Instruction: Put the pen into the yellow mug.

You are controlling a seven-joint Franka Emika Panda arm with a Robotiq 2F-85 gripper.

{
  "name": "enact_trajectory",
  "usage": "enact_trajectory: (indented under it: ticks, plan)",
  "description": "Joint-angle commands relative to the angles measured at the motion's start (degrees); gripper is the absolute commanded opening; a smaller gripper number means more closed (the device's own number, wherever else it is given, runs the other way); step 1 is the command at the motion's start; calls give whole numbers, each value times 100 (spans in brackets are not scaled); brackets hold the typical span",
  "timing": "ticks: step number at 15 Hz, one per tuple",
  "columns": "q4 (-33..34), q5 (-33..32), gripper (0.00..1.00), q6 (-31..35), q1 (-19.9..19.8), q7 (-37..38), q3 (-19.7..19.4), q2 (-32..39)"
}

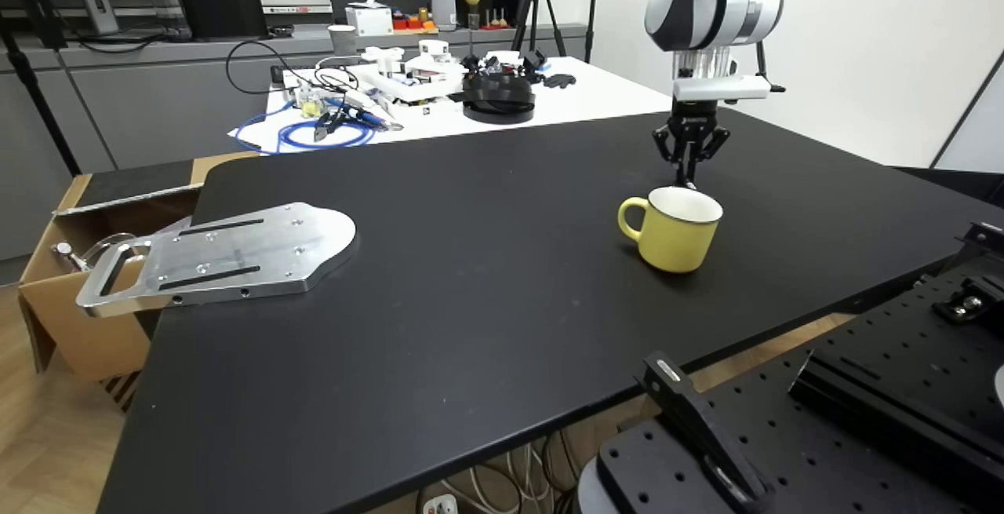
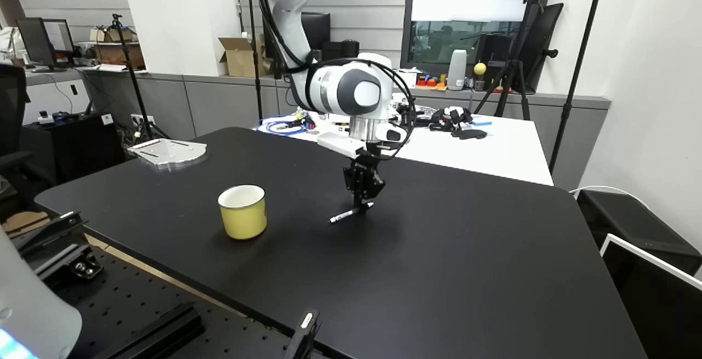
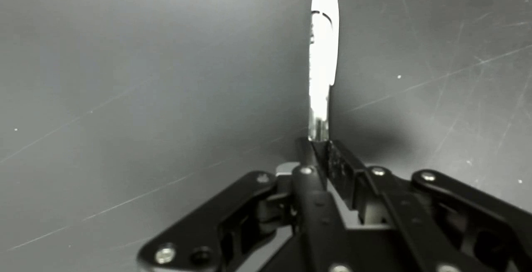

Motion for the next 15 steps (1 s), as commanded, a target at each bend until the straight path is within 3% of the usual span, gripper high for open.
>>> enact_trajectory:
  ticks: [1, 8, 15]
  plan:
    - [454, -67, 4, -795, 129, 408, -191, 143]
    - [1120, -44, 4, -2490, 141, 784, -212, 123]
    - [2269, 48, 4, -5288, 92, 763, -2, 465]
